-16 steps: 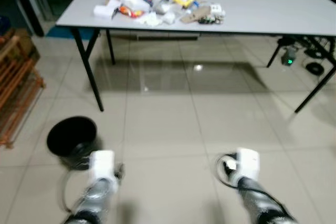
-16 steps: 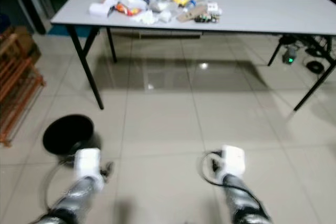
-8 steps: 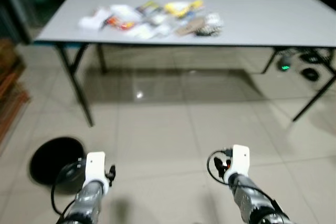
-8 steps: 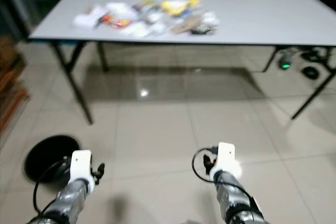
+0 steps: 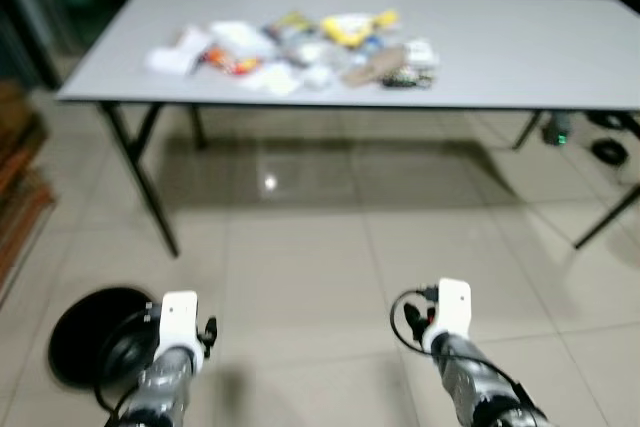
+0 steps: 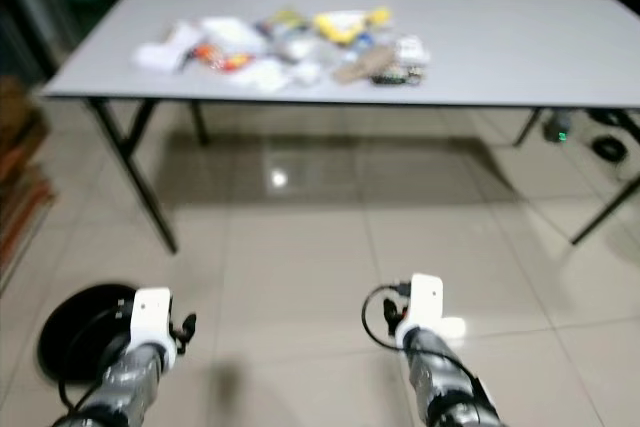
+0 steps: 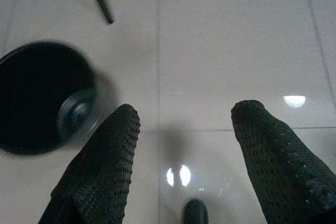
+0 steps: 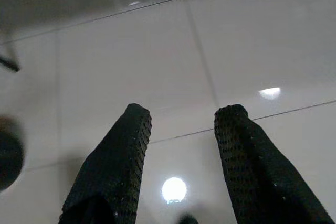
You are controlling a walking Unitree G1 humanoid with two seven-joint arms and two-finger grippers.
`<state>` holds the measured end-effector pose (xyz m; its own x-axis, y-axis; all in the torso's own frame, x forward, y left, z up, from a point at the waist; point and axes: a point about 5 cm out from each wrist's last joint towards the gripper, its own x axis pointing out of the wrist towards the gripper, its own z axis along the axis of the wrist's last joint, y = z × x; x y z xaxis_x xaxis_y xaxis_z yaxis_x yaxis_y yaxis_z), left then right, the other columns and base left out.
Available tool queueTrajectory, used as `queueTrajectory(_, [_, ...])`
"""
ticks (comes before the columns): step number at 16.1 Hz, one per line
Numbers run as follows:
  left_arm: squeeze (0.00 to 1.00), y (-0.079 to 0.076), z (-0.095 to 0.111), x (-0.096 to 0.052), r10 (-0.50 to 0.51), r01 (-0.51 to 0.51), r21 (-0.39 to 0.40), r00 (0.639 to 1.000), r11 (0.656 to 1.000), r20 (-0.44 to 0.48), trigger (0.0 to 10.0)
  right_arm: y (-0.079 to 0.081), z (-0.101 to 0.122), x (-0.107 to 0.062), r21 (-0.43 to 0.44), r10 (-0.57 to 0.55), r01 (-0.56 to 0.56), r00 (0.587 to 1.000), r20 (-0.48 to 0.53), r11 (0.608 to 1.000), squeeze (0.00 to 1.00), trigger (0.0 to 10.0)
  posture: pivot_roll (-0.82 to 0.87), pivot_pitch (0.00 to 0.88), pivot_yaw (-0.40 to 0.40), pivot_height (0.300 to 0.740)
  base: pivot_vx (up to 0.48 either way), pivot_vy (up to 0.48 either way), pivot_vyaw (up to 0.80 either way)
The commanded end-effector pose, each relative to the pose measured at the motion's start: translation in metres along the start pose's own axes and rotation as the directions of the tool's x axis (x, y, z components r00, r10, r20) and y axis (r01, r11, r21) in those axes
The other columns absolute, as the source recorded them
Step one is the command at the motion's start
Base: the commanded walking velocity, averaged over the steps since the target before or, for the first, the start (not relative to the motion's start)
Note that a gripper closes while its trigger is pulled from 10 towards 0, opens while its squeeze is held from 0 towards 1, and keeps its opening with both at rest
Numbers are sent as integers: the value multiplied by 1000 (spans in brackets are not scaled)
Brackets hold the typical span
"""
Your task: Picking trash to rubbish bin
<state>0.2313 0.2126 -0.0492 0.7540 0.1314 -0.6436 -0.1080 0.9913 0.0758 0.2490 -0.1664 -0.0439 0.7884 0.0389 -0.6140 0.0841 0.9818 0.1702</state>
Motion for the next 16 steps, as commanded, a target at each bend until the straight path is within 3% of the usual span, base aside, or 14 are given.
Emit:
queueTrajectory(1, [0, -12, 6, 2, -29, 28, 6, 999, 1000, 27, 10000, -10, 10, 0, -40, -28, 30, 999, 41, 999, 0, 10000, 53, 46, -55, 740, 469, 0, 0])
queueTrajectory(4, [0, -16, 55, 8, -22, 25, -14, 974, 1000, 227, 10000, -5, 60, 6, -70, -12, 31, 968, 252, 997, 0, 10000, 53, 33, -52, 740, 469, 0, 0])
queueTrajectory(6, [0, -19, 82, 8, -28, 29, 5, 942, 1000, 333, 10000, -2, 93, 6, -57, -7, 31, 925, 380, 998, 0, 10000, 52, 27, -51, 740, 469, 0, 0])
queueTrajectory(7, [0, -23, 103, 7, -37, 35, 14, 908, 999, 417, 10000, 1, 119, 3, -47, -5, 31, 877, 480, 998, 0, 10000, 47, 19, -51, 740, 469, 0, 0])
queueTrajectory(8, [0, -27, 131, 2, -38, 33, 20, 845, 999, 533, 10000, 3, 152, -3, -19, -10, 26, 797, 604, 999, 0, 10000, 44, 13, -50, 740, 469, 0, 0])
queueTrajectory(9, [0, -28, 137, 0, -37, 33, 17, 829, 999, 558, 10000, 3, 158, -5, -11, -12, 24, 779, 627, 1000, 0, 10000, 40, 5, -49, 740, 469, 0, 0])
queueTrajectory(11, [0, -31, 184, -17, -48, 17, 50, 685, 999, 727, 10000, 8, 189, -17, 0, -6, 9, 676, 737, 1000, 0, 10000, 42, 0, -52, 740, 469, 0, 0])
queueTrajectory(12, [0, -31, 191, -20, -51, 15, 55, 661, 998, 748, 10000, 8, 194, -19, 2, -5, 6, 661, 750, 1000, 0, 10000, 43, 0, -52, 740, 469, 0, 0])
queueTrajectory(14, [0, -33, 239, -51, -76, -13, 93, 474, 996, 877, 10000, 14, 230, -42, -1, 6, -9, 515, 857, 1000, 0, 10000, 40, 0, -53, 740, 469, 0, 0])
queueTrajectory(15, [0, -34, 247, -57, -83, -14, 99, 440, 995, 894, 10000, 16, 236, -47, -6, 9, -10, 485, 874, 1000, 0, 10000, 38, 0, -52, 740, 469, 0, 0])
queueTrajectory(16, [0, -34, 250, -60, -84, -9, 97, 428, 995, 900, 10000, 17, 239, -49, -1, 8, -17, 474, 881, 1000, 0, 10000, 38, 0, -52, 740, 469, 0, 0])
